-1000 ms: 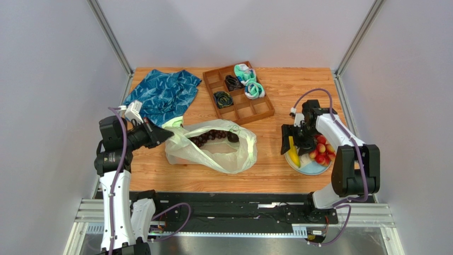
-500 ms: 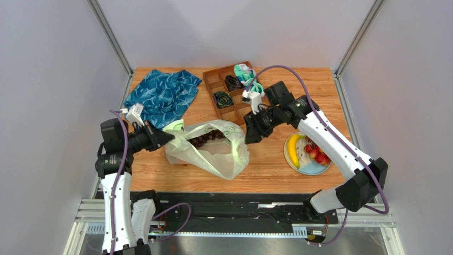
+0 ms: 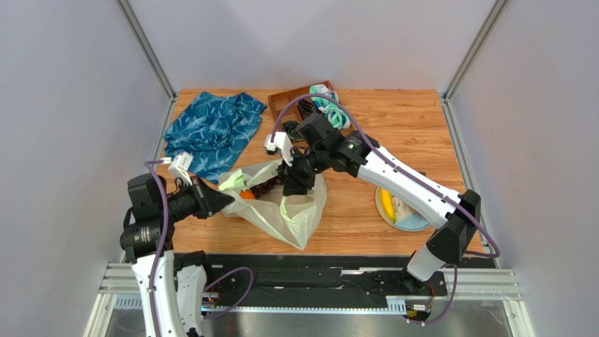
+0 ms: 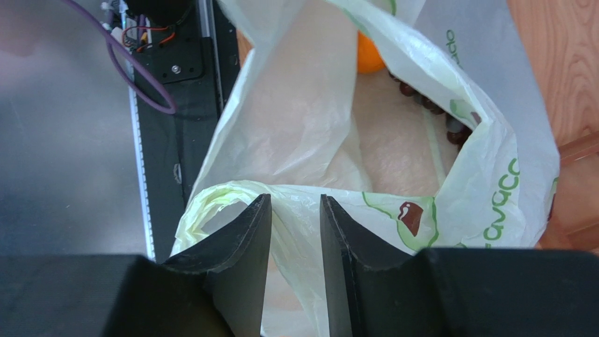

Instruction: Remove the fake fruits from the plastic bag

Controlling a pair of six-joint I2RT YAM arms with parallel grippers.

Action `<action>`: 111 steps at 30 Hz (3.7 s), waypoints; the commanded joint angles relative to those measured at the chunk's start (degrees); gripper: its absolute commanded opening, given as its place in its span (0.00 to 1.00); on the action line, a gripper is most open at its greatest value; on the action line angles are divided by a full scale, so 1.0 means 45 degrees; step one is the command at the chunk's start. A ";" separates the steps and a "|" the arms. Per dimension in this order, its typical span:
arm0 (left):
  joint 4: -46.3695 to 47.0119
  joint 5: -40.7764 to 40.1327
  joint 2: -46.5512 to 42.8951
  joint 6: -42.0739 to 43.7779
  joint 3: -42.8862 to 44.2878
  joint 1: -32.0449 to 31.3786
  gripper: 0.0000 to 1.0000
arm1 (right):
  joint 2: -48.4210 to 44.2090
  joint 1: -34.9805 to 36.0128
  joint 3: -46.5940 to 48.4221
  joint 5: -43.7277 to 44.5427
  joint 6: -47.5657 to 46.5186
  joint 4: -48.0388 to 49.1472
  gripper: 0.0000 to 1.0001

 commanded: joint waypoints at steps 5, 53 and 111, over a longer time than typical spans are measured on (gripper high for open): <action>-0.3528 0.3432 -0.0720 0.2602 0.2131 0.0114 0.00 | 0.0519 0.0706 0.0894 -0.0195 -0.0872 0.0645 0.35; -0.3260 0.3394 0.0080 0.2705 0.1627 0.1188 0.00 | 0.5582 0.0181 0.2418 0.0589 0.3349 0.2135 0.31; -0.3415 0.3843 -0.0153 0.2585 0.1353 0.1637 0.00 | 0.6832 0.0475 0.5171 0.1156 0.3466 0.1507 0.35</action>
